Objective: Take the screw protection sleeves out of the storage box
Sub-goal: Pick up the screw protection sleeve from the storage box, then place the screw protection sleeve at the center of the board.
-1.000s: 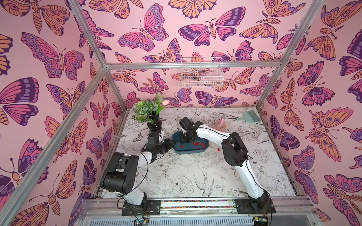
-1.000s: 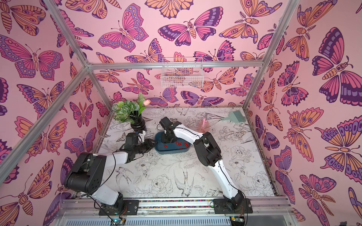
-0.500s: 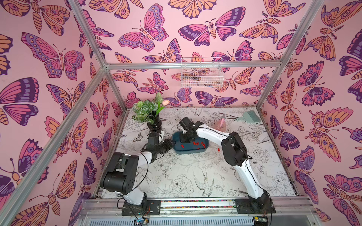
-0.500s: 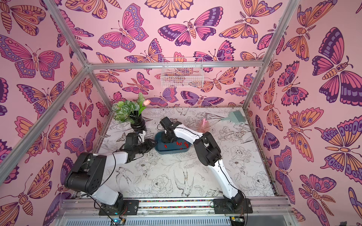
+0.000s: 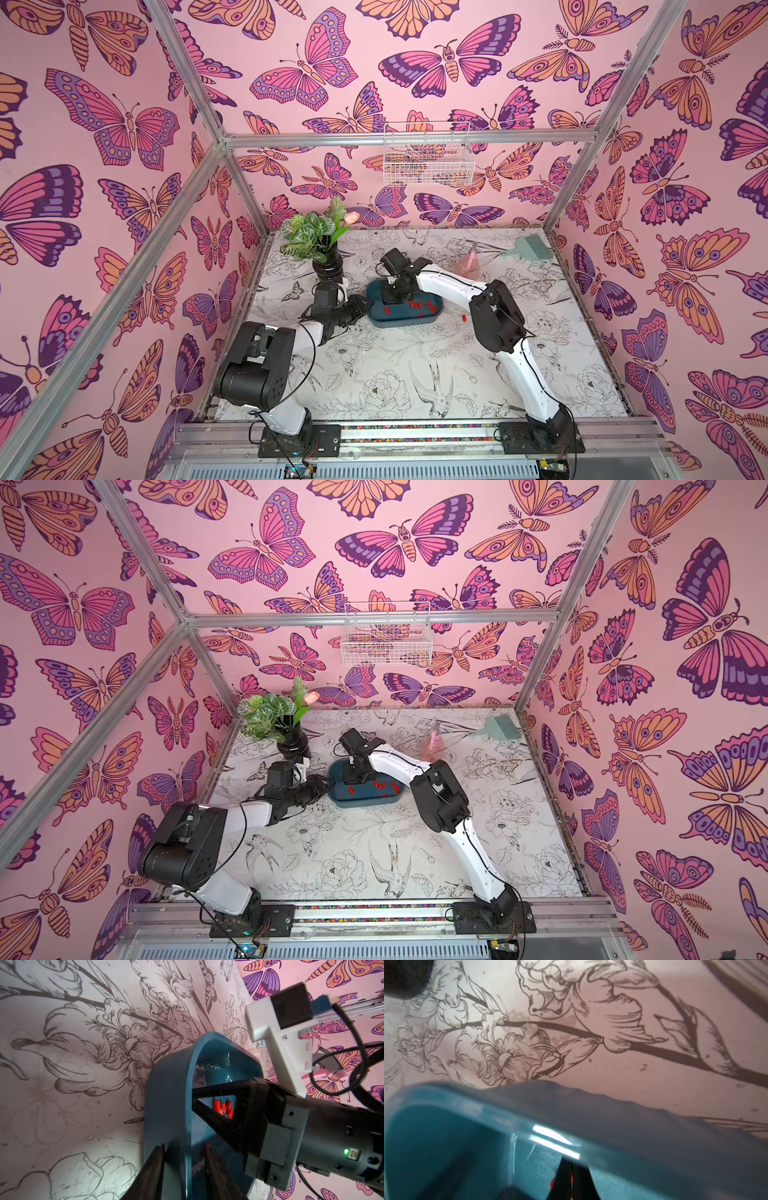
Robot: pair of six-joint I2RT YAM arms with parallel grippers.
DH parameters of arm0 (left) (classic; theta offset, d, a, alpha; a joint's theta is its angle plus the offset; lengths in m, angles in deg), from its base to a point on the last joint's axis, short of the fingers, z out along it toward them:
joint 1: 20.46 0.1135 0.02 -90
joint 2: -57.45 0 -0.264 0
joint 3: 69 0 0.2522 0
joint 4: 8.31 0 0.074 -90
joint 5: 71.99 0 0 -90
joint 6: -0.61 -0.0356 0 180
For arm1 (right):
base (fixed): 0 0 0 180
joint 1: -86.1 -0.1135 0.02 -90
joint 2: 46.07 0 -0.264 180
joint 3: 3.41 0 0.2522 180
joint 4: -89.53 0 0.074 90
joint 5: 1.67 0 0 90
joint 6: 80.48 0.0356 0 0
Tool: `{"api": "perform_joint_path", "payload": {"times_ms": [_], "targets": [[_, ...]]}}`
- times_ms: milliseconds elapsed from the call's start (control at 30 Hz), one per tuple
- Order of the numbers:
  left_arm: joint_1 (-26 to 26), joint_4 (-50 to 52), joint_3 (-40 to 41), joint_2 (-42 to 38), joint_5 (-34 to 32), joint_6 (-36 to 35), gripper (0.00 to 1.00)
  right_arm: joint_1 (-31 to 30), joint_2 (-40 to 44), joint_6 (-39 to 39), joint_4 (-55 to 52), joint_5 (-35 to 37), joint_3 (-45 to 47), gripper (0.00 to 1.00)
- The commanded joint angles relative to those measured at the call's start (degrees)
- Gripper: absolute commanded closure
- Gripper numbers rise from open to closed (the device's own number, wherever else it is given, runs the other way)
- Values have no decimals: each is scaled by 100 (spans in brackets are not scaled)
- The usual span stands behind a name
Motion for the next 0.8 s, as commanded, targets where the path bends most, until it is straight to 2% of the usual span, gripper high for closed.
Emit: {"api": "perform_joint_path", "payload": {"times_ms": [0,433,767], "targets": [[-9,65,-134,111,163,-85,62,30,310,-92,-320,21,30,95],[4,99,-172,139,167,-98,62,104,1109,-276,-784,-36,88,95],[6,147,-195,143,148,-111,62,297,1972,-375,-844,21,780,95]]}}
